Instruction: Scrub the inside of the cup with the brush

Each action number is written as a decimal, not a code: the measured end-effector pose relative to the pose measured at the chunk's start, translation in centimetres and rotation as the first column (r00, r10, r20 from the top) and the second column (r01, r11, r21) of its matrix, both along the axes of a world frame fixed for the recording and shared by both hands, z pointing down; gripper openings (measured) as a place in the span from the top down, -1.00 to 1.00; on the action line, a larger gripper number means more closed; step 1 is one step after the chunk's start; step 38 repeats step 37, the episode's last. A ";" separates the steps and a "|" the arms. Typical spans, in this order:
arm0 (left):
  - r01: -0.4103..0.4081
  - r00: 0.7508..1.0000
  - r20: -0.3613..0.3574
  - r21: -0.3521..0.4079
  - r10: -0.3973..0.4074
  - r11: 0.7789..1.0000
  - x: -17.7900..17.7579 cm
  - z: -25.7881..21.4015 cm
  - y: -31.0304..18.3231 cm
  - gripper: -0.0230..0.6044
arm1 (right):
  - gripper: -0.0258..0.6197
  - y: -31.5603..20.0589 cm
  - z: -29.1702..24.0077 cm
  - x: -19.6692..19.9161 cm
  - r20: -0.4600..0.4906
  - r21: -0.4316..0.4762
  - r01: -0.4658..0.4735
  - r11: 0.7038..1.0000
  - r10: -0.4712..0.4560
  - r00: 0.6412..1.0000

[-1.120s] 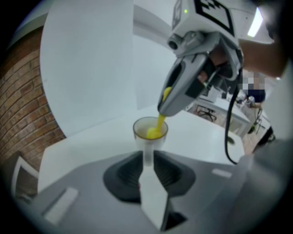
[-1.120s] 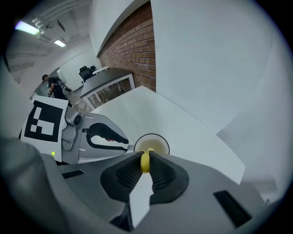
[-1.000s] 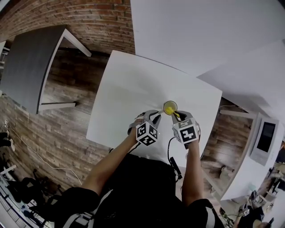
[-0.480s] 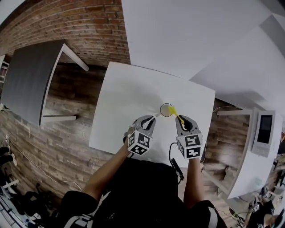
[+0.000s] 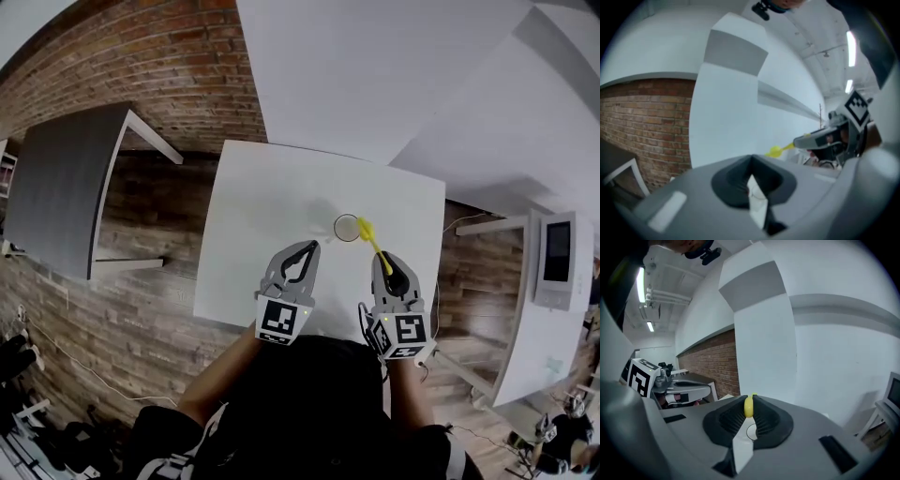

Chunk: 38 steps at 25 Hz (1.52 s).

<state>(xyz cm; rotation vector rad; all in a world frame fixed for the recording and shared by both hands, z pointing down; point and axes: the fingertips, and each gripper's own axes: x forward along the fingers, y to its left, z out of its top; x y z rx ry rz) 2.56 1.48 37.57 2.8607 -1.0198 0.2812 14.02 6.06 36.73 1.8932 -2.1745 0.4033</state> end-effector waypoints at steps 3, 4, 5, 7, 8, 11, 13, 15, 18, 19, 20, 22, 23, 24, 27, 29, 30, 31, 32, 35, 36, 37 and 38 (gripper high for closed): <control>0.011 1.000 0.010 -0.019 -0.011 1.000 -0.5 0.6 0.7 0.92 | 0.83 1.1 0.9 -0.9 0.041 -0.003 -0.015 1.000 0.016 0.999; 0.017 1.000 0.009 -0.031 -0.017 0.999 -0.7 1.0 0.9 0.92 | 0.83 1.5 1.3 -1.0 0.050 -0.010 -0.024 1.000 0.024 0.998; 0.022 1.000 0.008 -0.040 -0.022 0.999 -0.7 1.2 1.0 0.92 | 0.83 1.8 1.6 -1.0 0.056 -0.015 -0.035 0.999 0.035 0.998; 0.025 1.000 0.005 -0.047 -0.025 0.999 -0.8 1.3 1.2 0.92 | 0.83 2.3 1.8 -0.8 0.066 -0.015 -0.060 0.998 0.061 0.996; 0.021 1.000 0.004 -0.046 -0.021 0.999 -0.8 1.3 1.2 0.92 | 0.83 2.5 1.9 -0.6 0.069 -0.015 -0.071 0.997 0.072 0.995; 0.003 1.000 0.008 -0.038 -0.002 0.999 -0.3 1.2 1.3 0.92 | 0.83 2.8 2.0 -0.2 0.070 -0.022 -0.082 0.996 0.084 0.994; -0.003 1.000 0.004 -0.032 0.003 0.999 -0.1 1.1 1.3 0.92 | 0.83 2.7 1.9 0.1 0.067 -0.017 -0.086 0.996 0.087 0.994; -0.006 1.000 0.003 -0.028 0.006 1.000 0.1 1.0 1.3 0.92 | 0.83 2.7 1.6 0.3 0.065 -0.005 -0.092 0.996 0.092 0.994; -0.011 1.000 0.004 -0.026 0.011 1.000 0.3 1.0 1.6 0.92 | 0.83 2.9 1.4 0.5 0.068 0.009 -0.102 0.995 0.101 0.993; -0.012 1.000 0.006 -0.024 0.012 1.000 0.3 1.0 1.7 0.92 | 0.83 2.9 1.4 0.5 0.069 0.012 -0.104 0.994 0.103 0.992; -0.011 1.000 0.008 -0.021 0.011 1.000 0.2 1.0 1.7 0.92 | 0.83 3.0 1.4 0.5 0.069 0.013 -0.105 0.994 0.104 0.992; -0.008 1.000 0.012 -0.019 0.008 1.000 0.1 1.0 1.6 0.92 | 0.83 2.9 1.3 0.4 0.067 0.015 -0.106 0.994 0.104 0.992; -0.006 1.000 0.013 -0.018 0.006 1.000 0.1 1.0 1.5 0.92 | 0.83 2.9 1.3 0.4 0.066 0.016 -0.106 0.994 0.105 0.992; -0.004 1.000 0.013 -0.019 0.005 1.000 0.0 1.0 1.4 0.92 | 0.83 2.9 1.3 0.4 0.065 0.017 -0.107 0.994 0.106 0.992; -0.006 1.000 0.014 -0.020 0.006 1.000 0.0 1.1 1.5 0.92 | 0.83 3.0 1.3 0.4 0.062 0.018 -0.111 0.994 0.110 0.992; -0.009 1.000 0.015 -0.021 0.010 1.000 0.1 1.1 1.5 0.92 | 0.83 3.0 1.3 0.4 0.061 0.017 -0.113 0.993 0.111 0.992; -0.011 1.000 0.015 -0.022 0.011 1.000 0.1 1.1 1.5 0.92 | 0.83 3.0 1.3 0.4 0.060 0.017 -0.113 0.993 0.112 0.992; -0.012 1.000 0.015 -0.022 0.013 1.000 0.1 1.1 1.5 0.92 | 0.83 2.9 1.3 0.4 0.060 0.017 -0.114 0.993 0.113 0.992; -0.013 1.000 0.015 -0.022 0.013 1.000 0.1 1.1 1.5 0.92 | 0.83 2.9 1.2 0.4 0.060 0.017 -0.114 0.993 0.113 0.992; -0.012 1.000 0.014 -0.023 0.013 1.000 0.1 1.0 1.4 0.92 | 0.83 2.8 1.2 0.3 0.056 0.018 -0.112 0.994 0.111 0.992; -0.012 1.000 0.014 -0.024 0.012 1.000 0.0 1.0 1.4 0.92 | 0.83 2.8 1.2 0.3 0.055 0.017 -0.111 0.994 0.110 0.992; -0.011 1.000 0.015 -0.024 0.012 1.000 0.0 1.0 1.4 0.92 | 0.83 2.9 1.2 0.4 0.054 0.016 -0.111 0.994 0.110 0.992; -0.011 1.000 0.015 -0.024 0.012 1.000 0.0 1.0 1.4 0.92 | 0.83 2.9 1.2 0.4 0.054 0.016 -0.111 0.994 0.110 0.992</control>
